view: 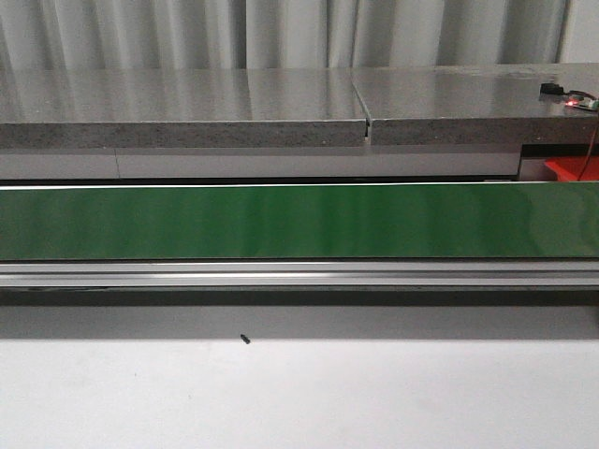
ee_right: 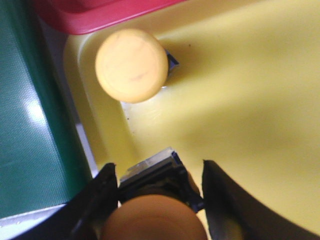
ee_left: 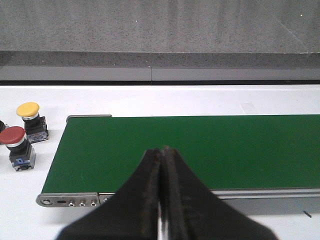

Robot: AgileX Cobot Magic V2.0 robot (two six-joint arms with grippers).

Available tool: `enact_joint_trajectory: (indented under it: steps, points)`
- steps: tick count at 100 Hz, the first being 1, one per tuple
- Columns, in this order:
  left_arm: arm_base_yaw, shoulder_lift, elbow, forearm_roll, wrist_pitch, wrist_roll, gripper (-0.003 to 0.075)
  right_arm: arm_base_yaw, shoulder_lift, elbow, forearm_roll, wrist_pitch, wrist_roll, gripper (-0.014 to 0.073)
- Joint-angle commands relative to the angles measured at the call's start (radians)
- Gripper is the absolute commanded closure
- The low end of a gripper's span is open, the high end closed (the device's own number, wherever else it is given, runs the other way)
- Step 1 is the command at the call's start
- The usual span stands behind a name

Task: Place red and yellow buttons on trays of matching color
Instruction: 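Carry the second yellow button with the right gripper into the yellow tray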

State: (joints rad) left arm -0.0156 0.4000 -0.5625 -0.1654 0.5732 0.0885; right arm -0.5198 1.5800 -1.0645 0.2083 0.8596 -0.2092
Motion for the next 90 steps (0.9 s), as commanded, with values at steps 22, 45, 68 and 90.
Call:
enact_joint_trajectory:
  steps: [22,45,68,90]
  points:
    - [-0.005,0.009,-0.027,-0.017,-0.072,0.0,0.0741,-0.009,0.002,-0.001,0.018,-0.086,0.001,0.0315]
    - [-0.005,0.009,-0.027,-0.017,-0.072,0.0,0.0741,-0.009,0.022,0.022,0.017,-0.12,0.001,0.0315]
    - [-0.005,0.009,-0.027,-0.017,-0.072,0.0,0.0741,-0.009,0.053,0.031,0.017,-0.11,0.001,0.0315]
    - [-0.005,0.009,-0.027,-0.017,-0.072,0.0,0.0741,-0.009,0.053,0.031,0.016,-0.109,0.0,0.0315]
